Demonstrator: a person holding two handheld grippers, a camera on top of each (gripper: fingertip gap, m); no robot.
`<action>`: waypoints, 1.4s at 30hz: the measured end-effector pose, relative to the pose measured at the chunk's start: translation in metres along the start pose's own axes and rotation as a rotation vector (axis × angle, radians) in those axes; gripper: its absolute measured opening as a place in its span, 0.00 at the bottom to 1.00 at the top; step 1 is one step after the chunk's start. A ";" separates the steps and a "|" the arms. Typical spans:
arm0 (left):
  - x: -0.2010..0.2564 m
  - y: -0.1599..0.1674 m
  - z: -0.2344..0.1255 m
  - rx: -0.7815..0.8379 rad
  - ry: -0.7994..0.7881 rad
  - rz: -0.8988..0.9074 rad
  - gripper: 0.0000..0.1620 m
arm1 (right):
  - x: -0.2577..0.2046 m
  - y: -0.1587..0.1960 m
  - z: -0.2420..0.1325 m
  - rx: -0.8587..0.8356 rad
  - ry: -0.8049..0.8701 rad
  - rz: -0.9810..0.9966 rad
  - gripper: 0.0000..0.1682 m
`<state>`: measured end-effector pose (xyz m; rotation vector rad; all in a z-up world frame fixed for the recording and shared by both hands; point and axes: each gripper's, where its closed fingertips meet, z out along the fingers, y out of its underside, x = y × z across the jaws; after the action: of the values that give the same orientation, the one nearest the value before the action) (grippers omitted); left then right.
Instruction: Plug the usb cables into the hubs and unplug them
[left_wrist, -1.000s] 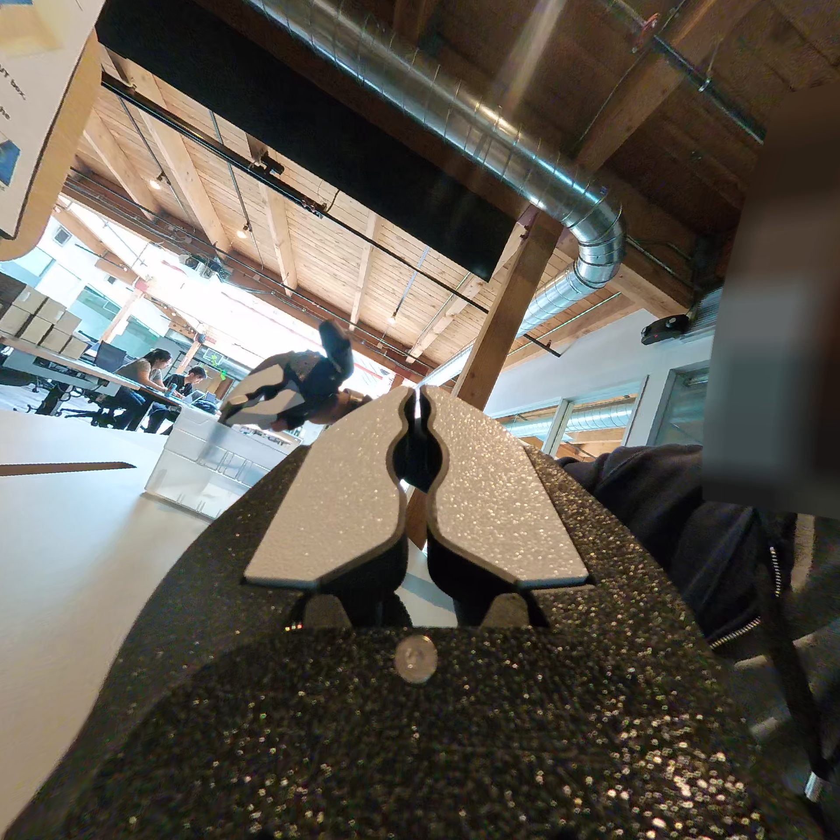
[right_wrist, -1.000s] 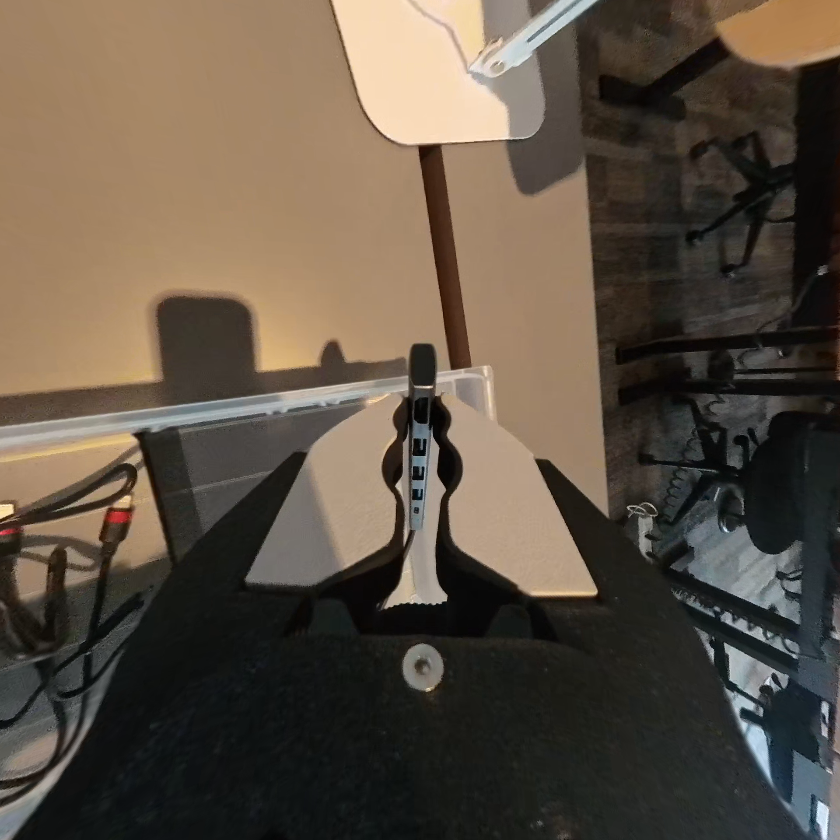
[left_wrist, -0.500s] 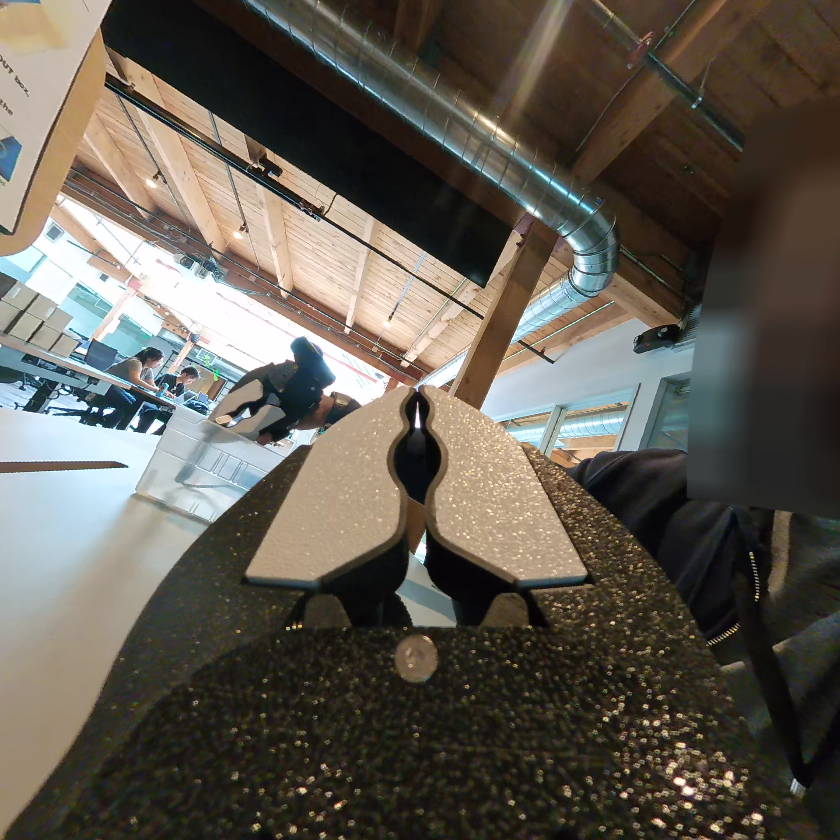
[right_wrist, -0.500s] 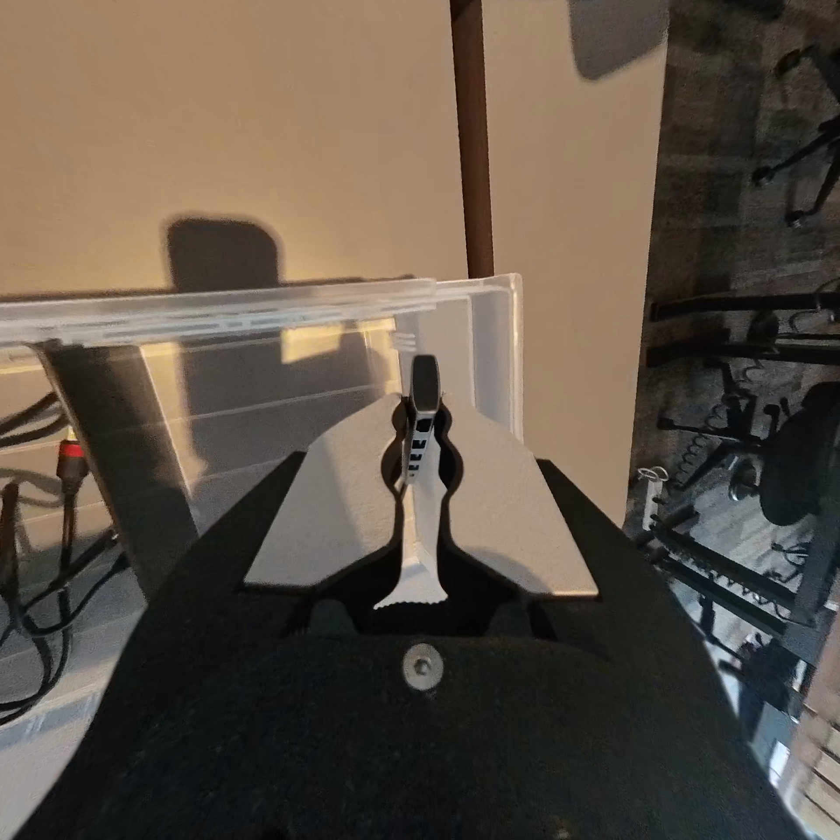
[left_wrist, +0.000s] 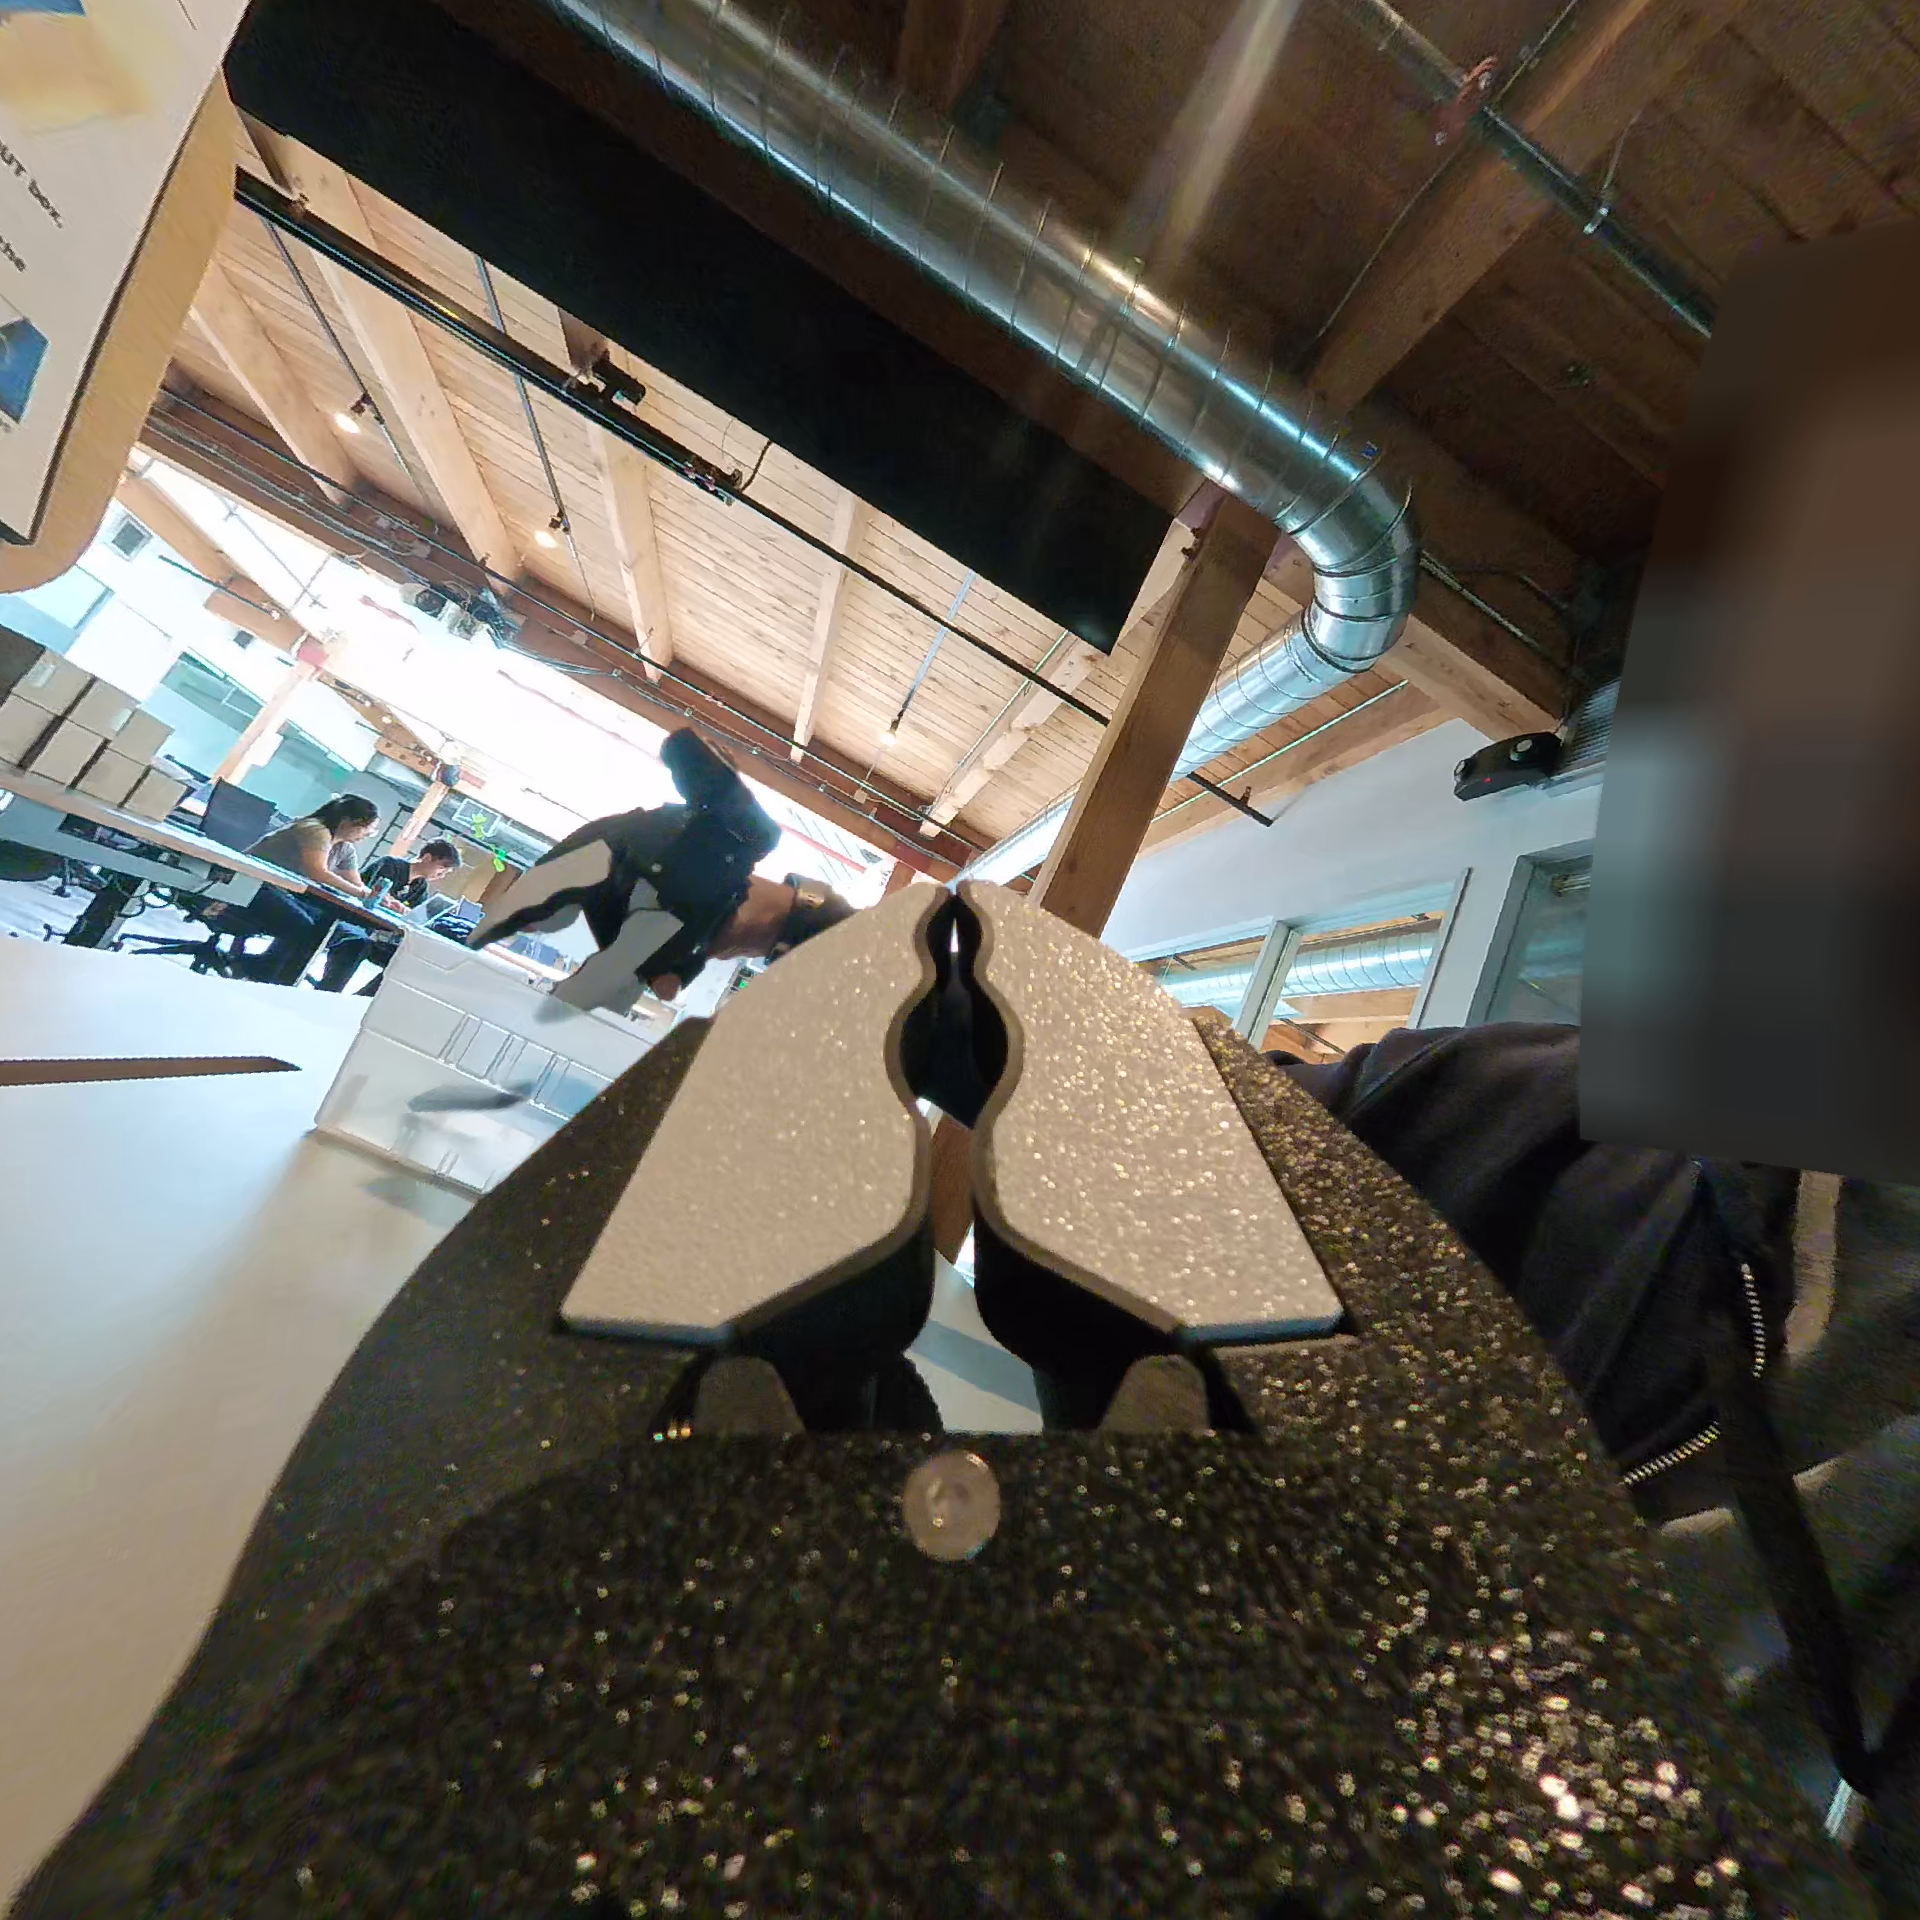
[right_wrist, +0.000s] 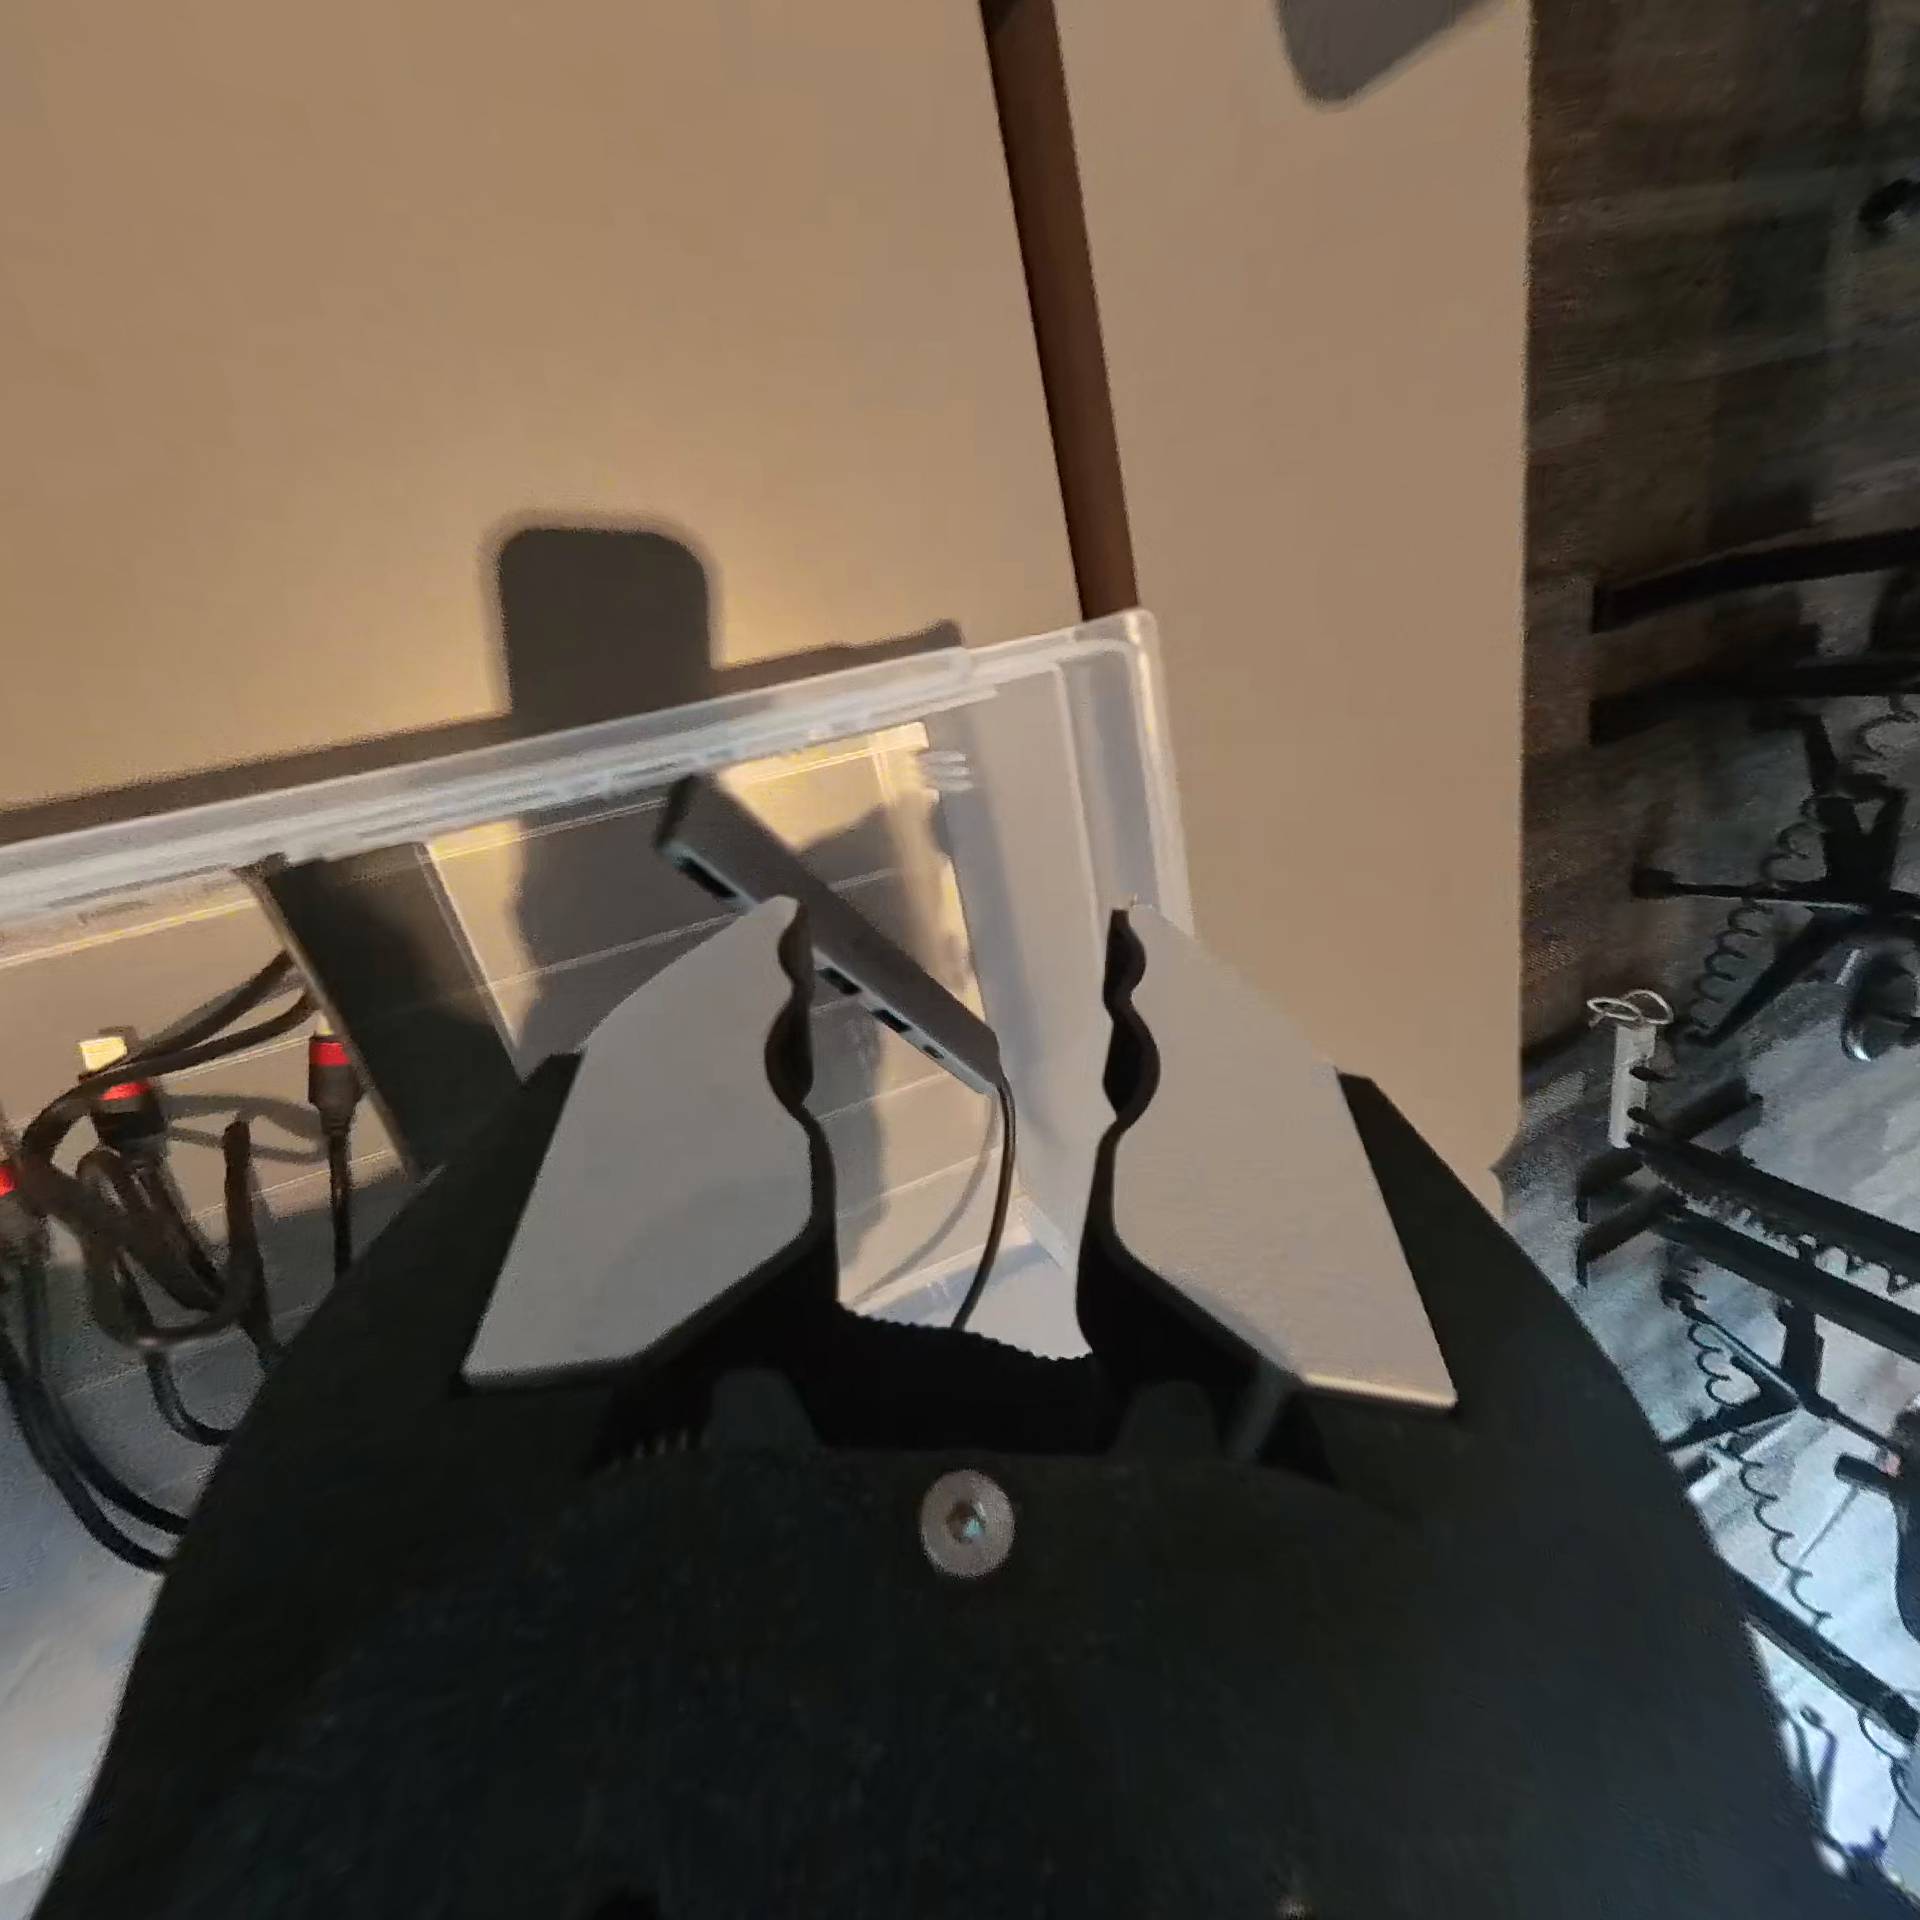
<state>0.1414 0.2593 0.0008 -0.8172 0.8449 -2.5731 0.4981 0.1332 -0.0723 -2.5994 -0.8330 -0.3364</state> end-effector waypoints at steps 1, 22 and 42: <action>0.000 0.000 0.000 0.000 0.000 -0.001 0.00 | 0.003 0.001 -0.005 0.001 0.022 0.008 0.32; 0.000 0.009 0.007 -0.065 -0.063 0.101 0.00 | -0.127 -0.196 -0.118 0.524 0.180 0.127 0.20; 0.117 -0.187 -0.157 -0.480 -1.248 1.022 0.14 | -0.267 -0.303 0.022 0.915 -0.167 0.390 0.17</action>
<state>-0.0671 0.4219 0.0617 -1.3520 0.9930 -0.7094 0.1076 0.2350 -0.0945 -1.8537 -0.3635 0.3179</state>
